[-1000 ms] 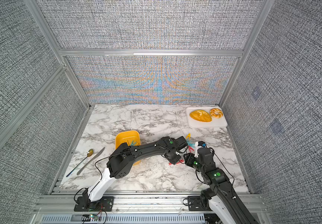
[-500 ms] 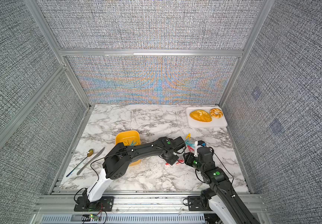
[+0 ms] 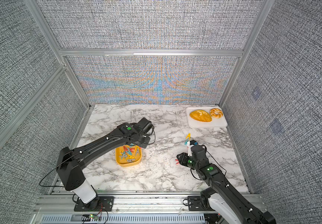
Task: Put the clothespins into the storage box
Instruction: Place the clothespin in the storage box.
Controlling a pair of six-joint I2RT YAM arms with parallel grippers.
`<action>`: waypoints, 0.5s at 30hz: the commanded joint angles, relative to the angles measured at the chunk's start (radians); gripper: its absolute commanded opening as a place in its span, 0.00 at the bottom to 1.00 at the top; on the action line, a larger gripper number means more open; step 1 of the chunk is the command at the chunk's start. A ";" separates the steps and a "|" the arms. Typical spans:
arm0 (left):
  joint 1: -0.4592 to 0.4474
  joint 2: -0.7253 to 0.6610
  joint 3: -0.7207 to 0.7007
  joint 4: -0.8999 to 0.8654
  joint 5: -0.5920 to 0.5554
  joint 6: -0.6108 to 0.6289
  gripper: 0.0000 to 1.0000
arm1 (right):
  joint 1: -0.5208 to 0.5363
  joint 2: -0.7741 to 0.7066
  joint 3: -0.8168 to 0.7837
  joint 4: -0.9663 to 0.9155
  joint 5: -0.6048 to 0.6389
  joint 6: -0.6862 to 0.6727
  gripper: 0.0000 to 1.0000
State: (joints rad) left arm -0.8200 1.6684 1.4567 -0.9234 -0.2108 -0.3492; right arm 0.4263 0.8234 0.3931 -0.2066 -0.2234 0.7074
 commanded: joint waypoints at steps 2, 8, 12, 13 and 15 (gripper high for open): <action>0.071 -0.046 -0.065 -0.019 -0.051 -0.030 0.09 | 0.055 0.037 0.002 0.053 0.059 0.043 0.29; 0.146 -0.085 -0.130 0.015 -0.053 -0.042 0.50 | 0.106 0.063 -0.020 0.055 0.133 0.140 0.33; 0.147 -0.087 -0.130 0.035 -0.023 -0.044 0.63 | 0.107 0.070 -0.042 0.046 0.184 0.210 0.34; 0.147 -0.087 -0.131 0.041 -0.008 -0.043 0.64 | 0.108 0.073 -0.046 0.047 0.190 0.218 0.34; 0.144 -0.087 -0.134 0.058 0.035 -0.050 0.65 | 0.106 0.088 -0.049 0.052 0.200 0.228 0.34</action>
State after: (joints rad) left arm -0.6750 1.5852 1.3251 -0.9020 -0.2298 -0.3908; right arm 0.5312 0.9005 0.3496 -0.1688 -0.0704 0.8867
